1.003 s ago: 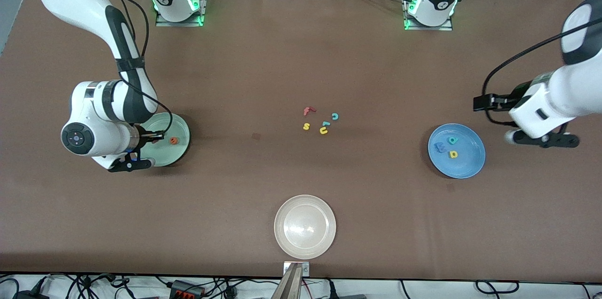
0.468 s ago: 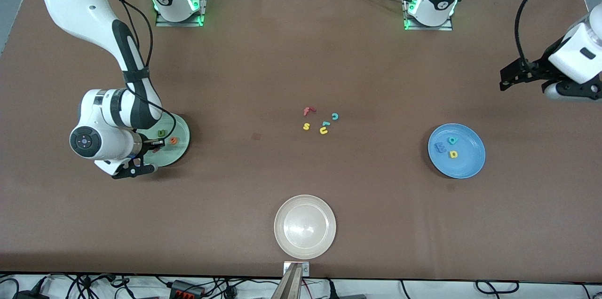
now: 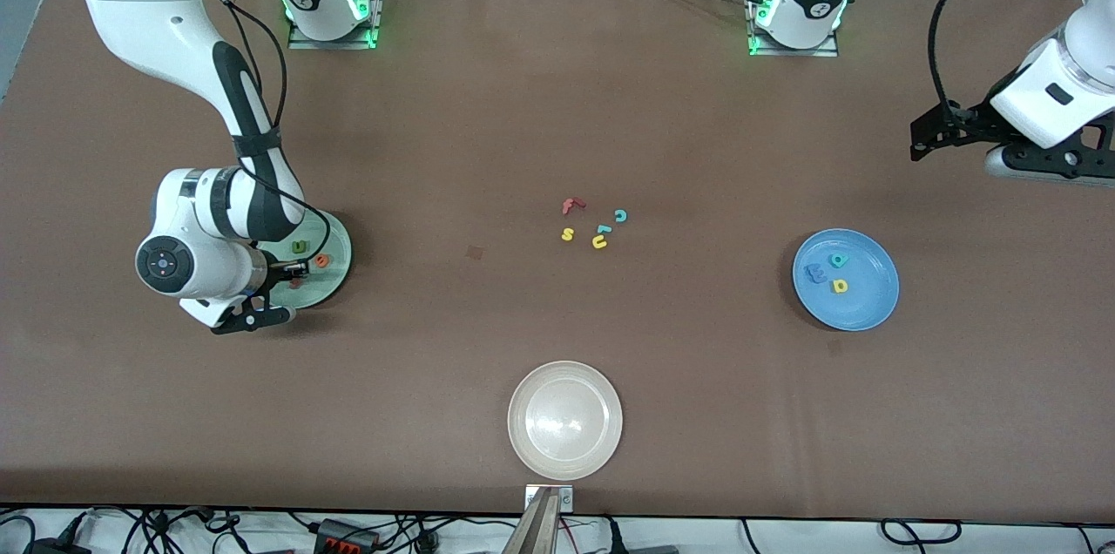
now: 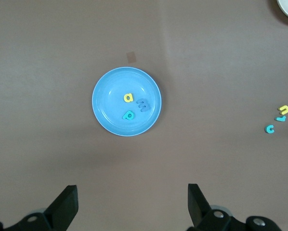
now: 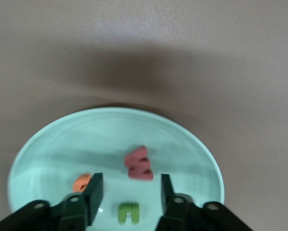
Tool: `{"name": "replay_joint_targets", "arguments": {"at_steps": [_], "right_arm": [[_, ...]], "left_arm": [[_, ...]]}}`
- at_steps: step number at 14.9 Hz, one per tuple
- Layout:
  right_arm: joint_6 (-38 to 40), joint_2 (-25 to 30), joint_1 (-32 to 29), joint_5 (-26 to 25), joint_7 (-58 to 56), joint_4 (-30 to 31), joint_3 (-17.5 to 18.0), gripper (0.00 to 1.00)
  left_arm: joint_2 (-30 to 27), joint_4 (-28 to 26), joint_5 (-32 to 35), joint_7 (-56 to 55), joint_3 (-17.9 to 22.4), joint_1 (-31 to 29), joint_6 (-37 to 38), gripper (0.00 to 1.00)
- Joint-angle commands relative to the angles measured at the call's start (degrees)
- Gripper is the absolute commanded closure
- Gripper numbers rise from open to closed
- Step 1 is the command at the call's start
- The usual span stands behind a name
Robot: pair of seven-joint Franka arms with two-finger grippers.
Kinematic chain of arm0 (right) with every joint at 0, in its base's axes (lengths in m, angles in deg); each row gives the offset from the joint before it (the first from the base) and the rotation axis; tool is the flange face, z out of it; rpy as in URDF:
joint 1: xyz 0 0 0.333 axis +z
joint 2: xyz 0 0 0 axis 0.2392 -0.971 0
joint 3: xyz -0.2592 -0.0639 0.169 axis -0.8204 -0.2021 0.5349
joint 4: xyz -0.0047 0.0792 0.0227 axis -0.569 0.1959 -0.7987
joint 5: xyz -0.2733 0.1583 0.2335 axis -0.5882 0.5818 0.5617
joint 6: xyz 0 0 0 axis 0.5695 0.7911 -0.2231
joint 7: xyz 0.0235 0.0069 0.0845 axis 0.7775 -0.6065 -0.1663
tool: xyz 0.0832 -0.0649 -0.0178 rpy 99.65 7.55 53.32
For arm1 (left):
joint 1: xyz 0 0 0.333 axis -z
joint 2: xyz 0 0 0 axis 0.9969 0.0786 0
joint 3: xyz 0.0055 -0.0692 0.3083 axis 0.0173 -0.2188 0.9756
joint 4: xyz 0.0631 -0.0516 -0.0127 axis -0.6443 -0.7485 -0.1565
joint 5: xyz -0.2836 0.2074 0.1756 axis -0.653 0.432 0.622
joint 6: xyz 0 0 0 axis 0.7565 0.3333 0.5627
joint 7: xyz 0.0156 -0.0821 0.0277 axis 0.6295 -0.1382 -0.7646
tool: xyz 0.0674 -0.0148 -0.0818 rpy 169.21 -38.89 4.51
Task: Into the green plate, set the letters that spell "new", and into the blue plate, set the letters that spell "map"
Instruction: 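Release w on green plate and withdraw the right gripper to rest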
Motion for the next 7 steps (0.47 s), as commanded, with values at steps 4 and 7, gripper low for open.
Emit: {"name": "replay_joint_targets", "arguments": {"at_steps": [4,7], "right_arm": [[9.77,16.04,-1.98,0.23,0.31,-0.12,0.36,0.0],[16.61,20.36,-2.15,0.06,6.0,-3.71,-0.08,0.0]], "left_arm": [[-0.97,0.97,-1.2,1.41,-0.04,0.16,1.57,0.0],[-0.88,1.32,-1.28,1.5,-0.04,0.42,1.48,0.0]]}}
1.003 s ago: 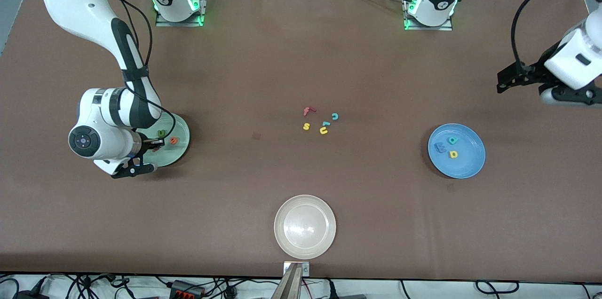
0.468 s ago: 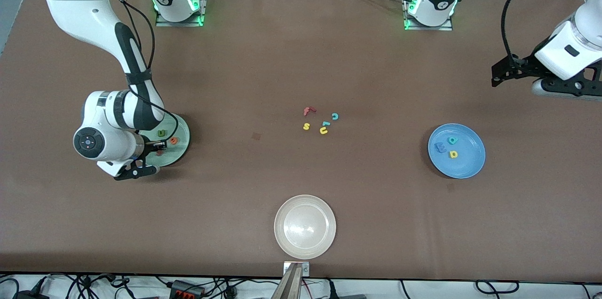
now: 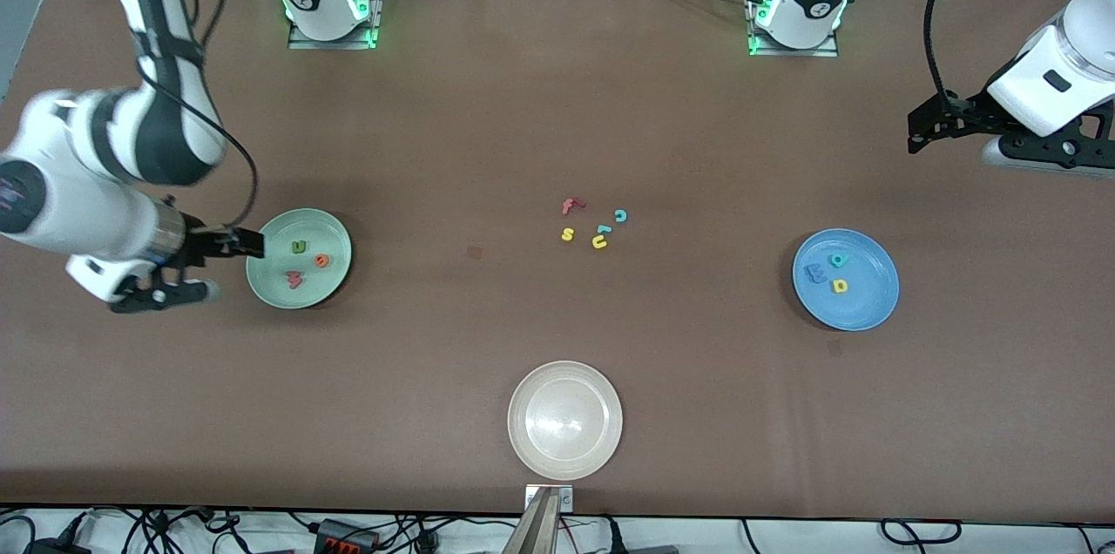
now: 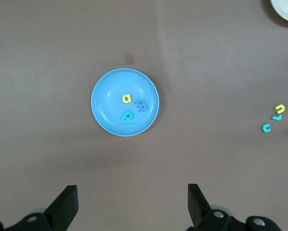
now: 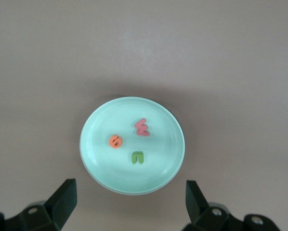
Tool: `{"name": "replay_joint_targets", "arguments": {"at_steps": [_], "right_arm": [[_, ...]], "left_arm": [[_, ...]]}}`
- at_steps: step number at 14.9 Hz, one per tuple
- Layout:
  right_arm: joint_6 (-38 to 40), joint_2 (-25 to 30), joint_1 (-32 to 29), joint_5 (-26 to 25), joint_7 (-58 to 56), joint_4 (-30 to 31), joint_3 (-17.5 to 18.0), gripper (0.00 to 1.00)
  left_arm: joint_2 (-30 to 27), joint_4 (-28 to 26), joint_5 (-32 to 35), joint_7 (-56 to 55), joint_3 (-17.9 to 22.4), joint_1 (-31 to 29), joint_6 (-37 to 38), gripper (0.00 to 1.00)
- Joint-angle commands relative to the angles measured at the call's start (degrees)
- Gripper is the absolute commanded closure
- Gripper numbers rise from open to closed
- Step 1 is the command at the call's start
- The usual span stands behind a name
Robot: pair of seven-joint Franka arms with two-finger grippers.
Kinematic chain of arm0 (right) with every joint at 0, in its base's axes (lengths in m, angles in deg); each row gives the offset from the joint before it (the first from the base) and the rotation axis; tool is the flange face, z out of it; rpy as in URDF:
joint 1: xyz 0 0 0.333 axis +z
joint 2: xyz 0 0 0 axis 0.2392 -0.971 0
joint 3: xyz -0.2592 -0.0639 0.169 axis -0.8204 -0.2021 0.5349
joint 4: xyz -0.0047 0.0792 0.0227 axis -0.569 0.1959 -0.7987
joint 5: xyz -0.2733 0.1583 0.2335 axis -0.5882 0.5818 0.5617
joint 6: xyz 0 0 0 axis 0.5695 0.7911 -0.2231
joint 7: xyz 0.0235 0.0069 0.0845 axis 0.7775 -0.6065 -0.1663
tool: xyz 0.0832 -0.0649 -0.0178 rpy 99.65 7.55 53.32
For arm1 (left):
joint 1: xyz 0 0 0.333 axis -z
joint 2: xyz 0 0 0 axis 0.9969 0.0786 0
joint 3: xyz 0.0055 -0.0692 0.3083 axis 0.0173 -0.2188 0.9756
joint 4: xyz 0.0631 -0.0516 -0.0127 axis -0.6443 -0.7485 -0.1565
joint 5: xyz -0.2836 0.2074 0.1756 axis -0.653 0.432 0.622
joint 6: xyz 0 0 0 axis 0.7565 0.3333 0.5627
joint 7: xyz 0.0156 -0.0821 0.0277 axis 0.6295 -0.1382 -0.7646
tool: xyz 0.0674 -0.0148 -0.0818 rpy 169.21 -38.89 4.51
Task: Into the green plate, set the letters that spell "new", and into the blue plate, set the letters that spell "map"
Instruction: 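Release w on green plate and withdraw the right gripper to rest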
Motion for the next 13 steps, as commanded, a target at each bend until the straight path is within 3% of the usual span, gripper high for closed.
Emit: {"name": "replay_joint_targets", "arguments": {"at_steps": [1,6,9,11,13], "right_arm": [[7.35,3.4,-0.65,0.02,5.17,-3.29,-0.06,0.0],[16.5,7.8,-0.56,0.02,8.62,-7.88,-6.55,0.0],[19.67,8.06,-1.17,0.02,8.53,-13.92,-7.89,0.0],[19.68,7.63,-6.25,0.2,8.7,-15.26,-4.14,0.0],[18.89,7.54,-14.4,-0.15,8.71,-15.26,4.38,0.0]], "left_arm": [[-0.36,0.88,-1.2,1.45,0.13,0.42,1.14,0.0],[-0.36,0.97,-1.28,1.45,0.13,0.42,1.14,0.0],[-0.36,0.97,-1.19,1.37,0.13,0.51,1.14,0.0],[-0.36,0.97,-1.28,1.37,0.13,0.6,1.22,0.0],[-0.36,0.97,-1.37,1.28,0.13,0.51,1.31,0.0]]}}
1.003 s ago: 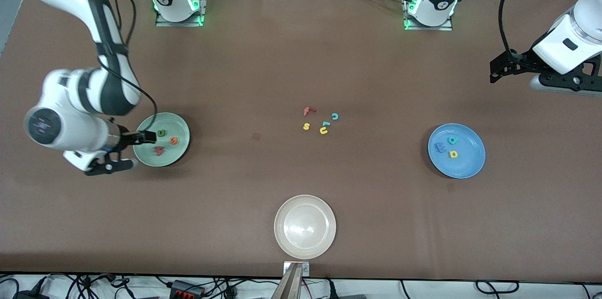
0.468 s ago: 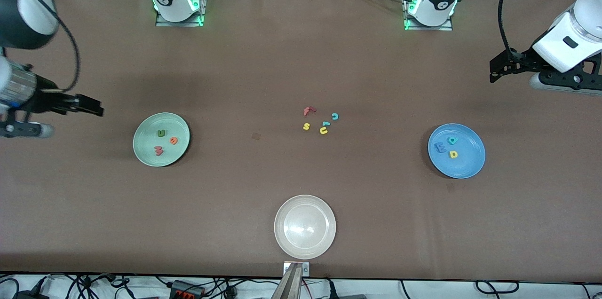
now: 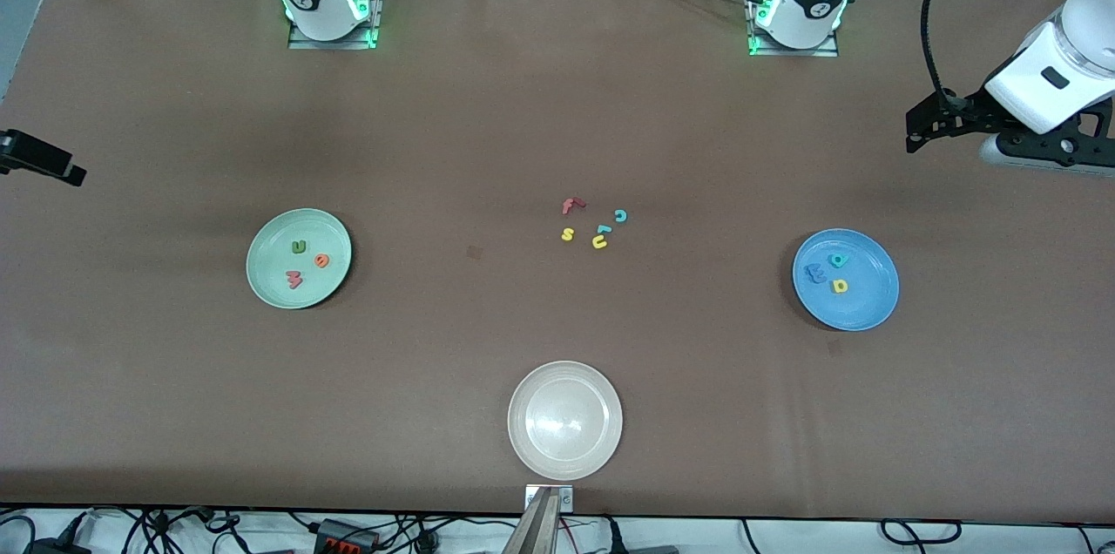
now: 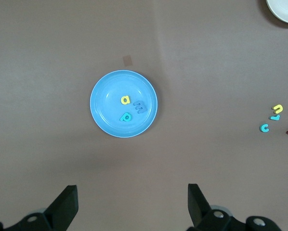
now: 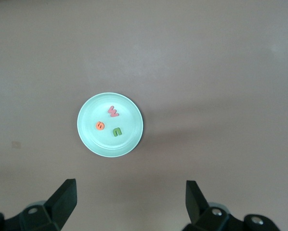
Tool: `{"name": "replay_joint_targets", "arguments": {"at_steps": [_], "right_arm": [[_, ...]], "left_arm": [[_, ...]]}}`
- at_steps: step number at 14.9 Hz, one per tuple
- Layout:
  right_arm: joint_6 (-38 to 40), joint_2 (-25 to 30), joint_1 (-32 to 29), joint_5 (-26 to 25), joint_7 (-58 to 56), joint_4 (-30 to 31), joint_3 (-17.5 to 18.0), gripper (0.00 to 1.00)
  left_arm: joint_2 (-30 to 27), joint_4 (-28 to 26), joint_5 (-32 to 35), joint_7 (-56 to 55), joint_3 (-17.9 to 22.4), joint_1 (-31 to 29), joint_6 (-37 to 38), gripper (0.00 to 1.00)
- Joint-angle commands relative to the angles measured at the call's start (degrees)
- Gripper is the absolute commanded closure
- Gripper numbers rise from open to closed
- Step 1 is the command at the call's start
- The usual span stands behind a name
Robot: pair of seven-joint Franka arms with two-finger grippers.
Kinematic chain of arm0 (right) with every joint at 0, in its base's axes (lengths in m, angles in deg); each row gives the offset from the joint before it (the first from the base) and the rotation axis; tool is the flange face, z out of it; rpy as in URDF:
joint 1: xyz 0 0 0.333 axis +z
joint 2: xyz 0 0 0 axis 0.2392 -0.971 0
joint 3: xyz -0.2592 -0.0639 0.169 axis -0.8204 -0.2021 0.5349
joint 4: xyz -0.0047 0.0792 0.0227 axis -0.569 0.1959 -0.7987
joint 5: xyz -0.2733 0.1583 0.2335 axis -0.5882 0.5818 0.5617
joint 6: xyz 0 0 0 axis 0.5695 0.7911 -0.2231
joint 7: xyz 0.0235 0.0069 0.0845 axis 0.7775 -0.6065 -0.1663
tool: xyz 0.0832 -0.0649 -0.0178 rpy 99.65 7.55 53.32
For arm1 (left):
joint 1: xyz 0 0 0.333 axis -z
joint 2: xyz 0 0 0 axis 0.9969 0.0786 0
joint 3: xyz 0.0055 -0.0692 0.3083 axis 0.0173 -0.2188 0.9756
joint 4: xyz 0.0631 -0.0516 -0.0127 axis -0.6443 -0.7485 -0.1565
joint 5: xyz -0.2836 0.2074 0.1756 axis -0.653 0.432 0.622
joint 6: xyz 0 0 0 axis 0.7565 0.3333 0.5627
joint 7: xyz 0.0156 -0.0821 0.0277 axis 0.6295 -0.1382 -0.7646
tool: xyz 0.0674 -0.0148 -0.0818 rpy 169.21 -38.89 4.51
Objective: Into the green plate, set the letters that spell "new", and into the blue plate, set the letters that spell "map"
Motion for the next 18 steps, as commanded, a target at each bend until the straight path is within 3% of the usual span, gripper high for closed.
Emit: {"name": "replay_joint_targets", "arguments": {"at_steps": [1,3,6,12,18], "right_arm": [[-0.17,-0.88,-10.28,-0.58,0.93,-1.36,11.11,0.0],[-2.89,-1.23,-11.97,-0.76,-0.03,-0.49,12.55,0.0],[-0.63,0.78,-11.36,-3.3,-1.17,0.74,12.73,0.0],[-7.9,7.72,-11.27,-3.66,-1.79,13.3,12.9,0.0],[-6.68,8.26,-8.46,-5.68,-1.71,13.84,12.9,0.0]], "left_arm": [[-0.36,0.73,-1.37,1.25,0.18,0.1,1.27,0.0],[-0.45,0.73,-1.37,1.25,0.18,0.1,1.27,0.0],[-0.36,0.73,-1.37,1.34,0.18,0.1,1.54,0.0],[-0.36,0.73,-1.37,1.25,0.18,0.1,1.54,0.0],[-0.36,0.73,-1.37,1.34,0.18,-0.16,1.98,0.0]]}}
